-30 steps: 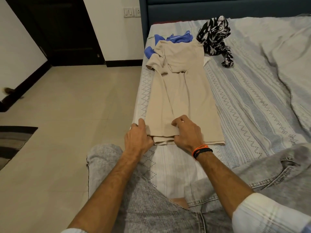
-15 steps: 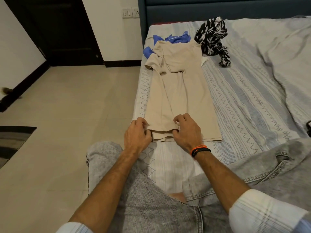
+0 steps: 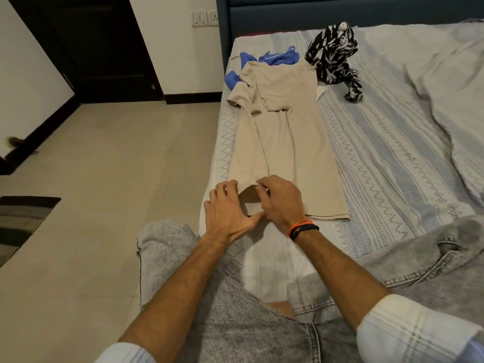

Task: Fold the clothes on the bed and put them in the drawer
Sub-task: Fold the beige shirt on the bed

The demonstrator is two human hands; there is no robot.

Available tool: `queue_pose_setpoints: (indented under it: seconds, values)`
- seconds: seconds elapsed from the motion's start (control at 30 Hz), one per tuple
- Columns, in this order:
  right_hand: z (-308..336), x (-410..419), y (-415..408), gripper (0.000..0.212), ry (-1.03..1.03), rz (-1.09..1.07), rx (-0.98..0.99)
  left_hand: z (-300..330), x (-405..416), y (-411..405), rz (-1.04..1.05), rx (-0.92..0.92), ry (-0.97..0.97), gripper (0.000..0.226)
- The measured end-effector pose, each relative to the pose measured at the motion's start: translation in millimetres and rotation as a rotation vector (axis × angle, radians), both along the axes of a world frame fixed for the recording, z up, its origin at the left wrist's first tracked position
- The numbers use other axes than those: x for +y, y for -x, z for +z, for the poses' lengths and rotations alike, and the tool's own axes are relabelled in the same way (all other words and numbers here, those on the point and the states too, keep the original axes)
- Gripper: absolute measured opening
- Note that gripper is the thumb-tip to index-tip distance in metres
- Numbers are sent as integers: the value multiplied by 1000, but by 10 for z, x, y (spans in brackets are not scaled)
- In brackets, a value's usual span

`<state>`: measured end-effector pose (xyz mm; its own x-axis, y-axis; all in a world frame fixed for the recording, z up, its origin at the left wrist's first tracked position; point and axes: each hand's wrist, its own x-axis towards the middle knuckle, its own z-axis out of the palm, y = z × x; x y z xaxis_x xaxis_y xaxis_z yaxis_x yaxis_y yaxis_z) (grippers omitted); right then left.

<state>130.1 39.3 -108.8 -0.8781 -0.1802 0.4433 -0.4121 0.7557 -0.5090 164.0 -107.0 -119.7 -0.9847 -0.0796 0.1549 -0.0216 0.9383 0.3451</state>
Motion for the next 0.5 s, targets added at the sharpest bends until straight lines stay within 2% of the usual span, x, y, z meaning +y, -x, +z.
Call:
queue_pose_setpoints:
  seconds: [0.13, 0.23, 0.3, 0.4, 0.43, 0.5]
  values:
    - [7, -7, 19, 18, 143, 84, 42, 65, 116, 60, 110, 9, -62, 95]
    - [12, -33, 31, 22, 237, 89, 40, 83, 160, 72, 91, 30, -69, 94]
    - [25, -49, 51, 25, 299, 84, 20, 85, 142, 68, 59, 18, -70, 101]
    - [84, -83, 89, 26, 388, 62, -56, 100, 108, 20, 33, -53, -35, 136]
    - [109, -100, 101, 26, 422, 49, -81, 104, 116, 5, 45, -56, -33, 142]
    - [182, -167, 121, 25, 497, 27, -111, 95, 149, 8, 78, -24, -48, 132]
